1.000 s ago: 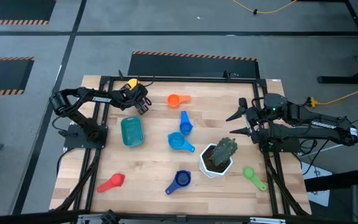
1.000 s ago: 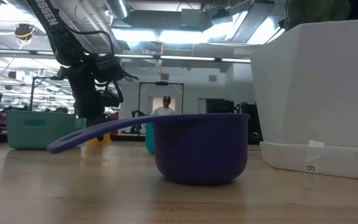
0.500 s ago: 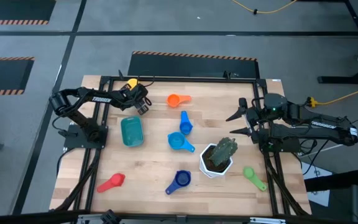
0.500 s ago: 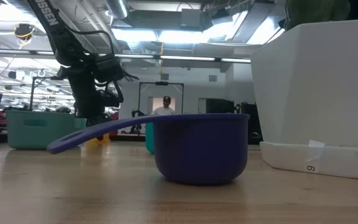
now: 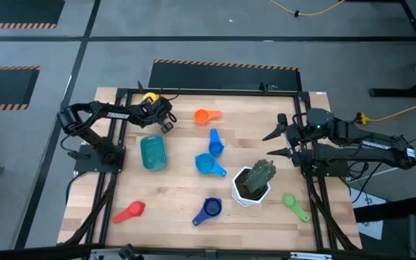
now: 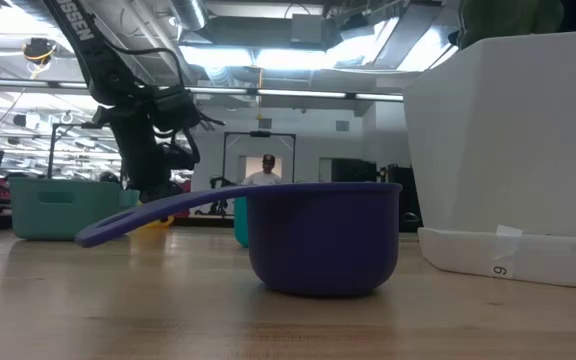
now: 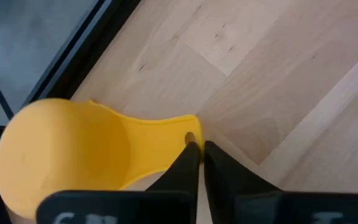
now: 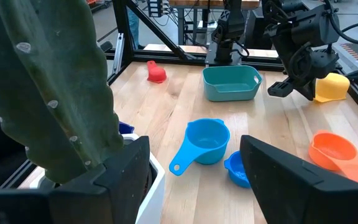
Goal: Nest measuring cups in basket
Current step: Stack the yellow measuring cup on top of the light blue measuring cup
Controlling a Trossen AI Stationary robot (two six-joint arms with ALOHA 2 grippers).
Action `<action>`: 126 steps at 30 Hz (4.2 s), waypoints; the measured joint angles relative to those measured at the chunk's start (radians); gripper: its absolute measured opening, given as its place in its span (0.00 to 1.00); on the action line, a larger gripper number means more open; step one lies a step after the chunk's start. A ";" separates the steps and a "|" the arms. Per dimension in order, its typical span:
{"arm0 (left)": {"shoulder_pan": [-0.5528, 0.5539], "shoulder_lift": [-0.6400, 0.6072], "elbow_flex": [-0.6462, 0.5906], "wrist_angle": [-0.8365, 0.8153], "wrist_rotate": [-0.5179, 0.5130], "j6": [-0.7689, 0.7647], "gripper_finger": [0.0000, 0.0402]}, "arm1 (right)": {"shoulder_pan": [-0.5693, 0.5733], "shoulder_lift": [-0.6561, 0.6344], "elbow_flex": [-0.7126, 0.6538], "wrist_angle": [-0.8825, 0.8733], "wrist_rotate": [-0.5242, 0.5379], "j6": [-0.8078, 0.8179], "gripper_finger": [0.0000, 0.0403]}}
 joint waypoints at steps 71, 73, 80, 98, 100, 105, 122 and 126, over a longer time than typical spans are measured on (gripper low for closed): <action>-0.543 0.000 0.528 -0.063 0.442 -0.397 0.00 | 0.000 0.053 0.000 0.070 0.027 0.000 0.63; -0.548 0.000 0.538 -0.063 0.458 -0.397 0.00 | 0.000 0.064 0.000 0.102 0.077 0.000 0.63; -0.555 0.000 0.577 -0.062 0.486 -0.397 0.00 | -0.022 0.072 0.000 0.221 0.156 0.001 0.63; -0.531 0.000 0.800 -0.060 0.485 -0.389 0.00 | -0.061 0.308 0.462 -0.029 0.022 -0.003 0.63; -0.526 0.000 0.819 -0.060 0.485 -0.389 0.00 | -0.061 0.358 0.528 -0.067 0.022 -0.004 0.63; -0.518 0.000 0.838 -0.059 0.484 -0.389 0.00 | -0.061 0.487 0.656 -0.122 0.022 -0.004 0.63; -0.518 0.000 0.838 -0.060 0.485 -0.389 0.00 | -0.061 0.759 0.779 -0.234 0.024 -0.049 0.63; -0.518 0.000 0.838 -0.060 0.485 -0.389 0.00 | -0.061 0.771 0.779 -0.235 0.024 -0.050 0.62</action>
